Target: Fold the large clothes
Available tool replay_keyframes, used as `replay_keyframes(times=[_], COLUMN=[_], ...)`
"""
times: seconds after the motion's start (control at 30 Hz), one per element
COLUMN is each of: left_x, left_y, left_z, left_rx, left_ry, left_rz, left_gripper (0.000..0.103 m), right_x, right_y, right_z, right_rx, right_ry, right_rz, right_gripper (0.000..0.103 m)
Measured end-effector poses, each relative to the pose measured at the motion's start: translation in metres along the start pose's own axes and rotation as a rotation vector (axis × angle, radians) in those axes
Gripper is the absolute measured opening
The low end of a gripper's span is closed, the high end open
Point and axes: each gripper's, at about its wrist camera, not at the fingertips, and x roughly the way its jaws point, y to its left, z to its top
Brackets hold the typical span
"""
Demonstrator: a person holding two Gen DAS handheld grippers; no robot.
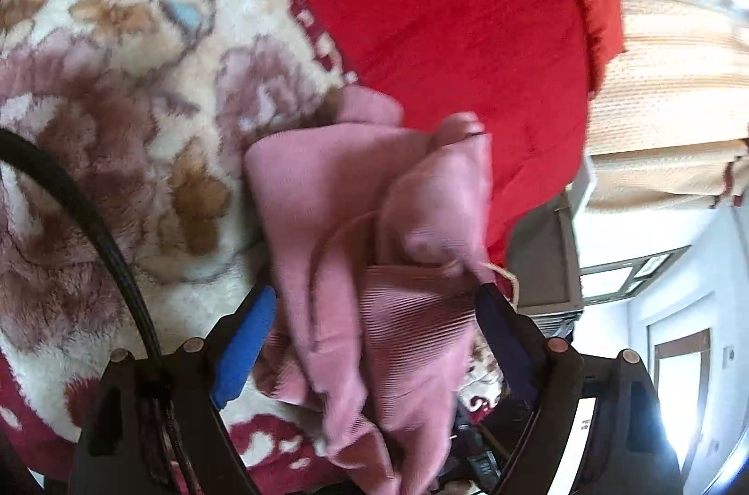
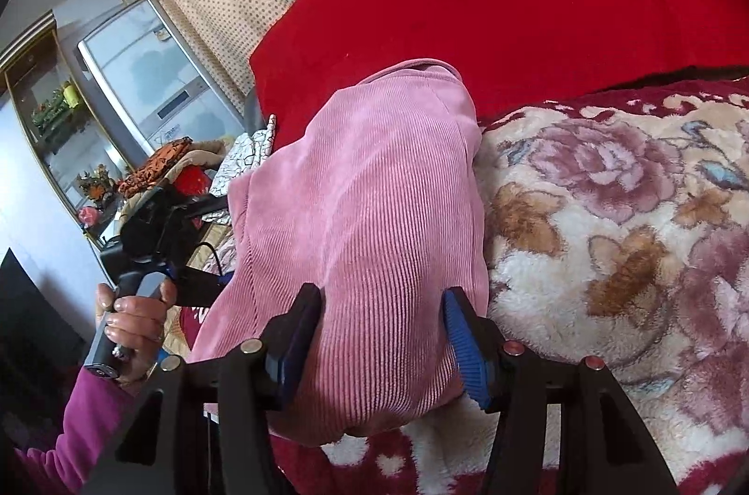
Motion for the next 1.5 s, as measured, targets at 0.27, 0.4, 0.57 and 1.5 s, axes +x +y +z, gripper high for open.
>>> replay_keyframes(times=[0.27,0.4,0.57,1.5], left_x=[0.027,0.053,0.054,0.01], left_y=[-0.014,-0.01,-0.049,-0.01], left_z=[0.01,0.023,0.032,0.038], left_rx=[-0.006,0.002,0.177,0.165], left_ry=[-0.002,0.009,-0.054,-0.008], left_rz=[0.103,0.195,0.224,0.417], left_gripper=[0.097,0.096,0.033,0.084], right_x=[0.001,0.0,-0.004,0.031], right_y=[0.003,0.004,0.008,0.061], right_z=[-0.001,-0.002,-0.004,0.003], right_rx=[-0.004,-0.017,-0.018,-0.264], right_ry=[0.0,-0.002,-0.009,0.081], right_rz=[0.0,-0.004,-0.022,-0.159], right_gripper=[0.057,0.057,0.057,0.058])
